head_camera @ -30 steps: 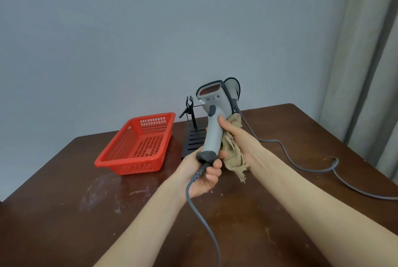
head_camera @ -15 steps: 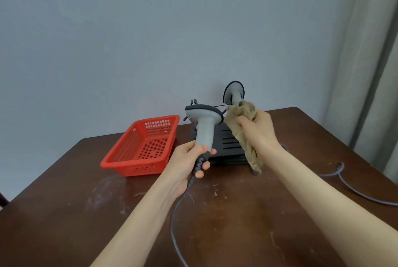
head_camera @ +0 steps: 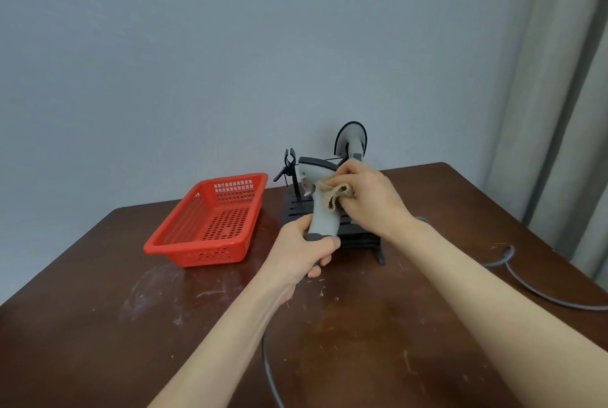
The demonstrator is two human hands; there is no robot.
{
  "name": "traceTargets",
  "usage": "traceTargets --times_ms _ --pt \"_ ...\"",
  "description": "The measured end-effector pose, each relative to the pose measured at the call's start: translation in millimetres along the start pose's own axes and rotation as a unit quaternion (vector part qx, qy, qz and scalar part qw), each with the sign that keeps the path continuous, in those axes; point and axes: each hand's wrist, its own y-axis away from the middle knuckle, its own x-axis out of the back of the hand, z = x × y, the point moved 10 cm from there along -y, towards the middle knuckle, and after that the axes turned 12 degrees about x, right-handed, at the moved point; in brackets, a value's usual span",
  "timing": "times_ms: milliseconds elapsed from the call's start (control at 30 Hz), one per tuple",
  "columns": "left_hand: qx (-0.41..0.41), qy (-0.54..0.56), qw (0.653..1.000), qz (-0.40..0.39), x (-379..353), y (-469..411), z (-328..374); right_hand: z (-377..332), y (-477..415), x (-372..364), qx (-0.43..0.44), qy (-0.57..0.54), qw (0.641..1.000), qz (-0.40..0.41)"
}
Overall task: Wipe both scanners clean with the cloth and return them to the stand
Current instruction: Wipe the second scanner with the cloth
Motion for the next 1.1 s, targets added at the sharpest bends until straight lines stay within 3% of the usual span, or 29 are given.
traceTargets --times_ms 100,233,433,633,800,967,1100 --pt "-0.008 0.011 1.000 0.004 2 -1 1 -6 3 -2 0.007 -0.018 1.000 0.001" --pt "-0.018 -0.001 1.000 0.006 4 -2 -1 -27 21 -26 0.041 -0.101 0.991 -0.082" --pt "-0.002 0.000 1.000 0.007 -1 -3 -7 10 2 -7 -0.021 -0.040 0.999 0.018" --pt "0.003 -0.005 1.000 0.004 -1 -3 -13 -16 20 -30 0.024 -0.090 0.991 -0.096" --pt "0.018 0.025 0.999 0.007 -8 -5 -14 13 0 -14 -0.039 -0.024 0.999 -0.023" --pt "0.004 0.033 0.999 0.012 -5 -6 -12 -11 22 -33 -0.017 -0.093 0.988 -0.121" --pt "0.012 0.027 1.000 0.000 -13 -4 -14 16 6 -12 -0.046 -0.059 0.997 -0.036"
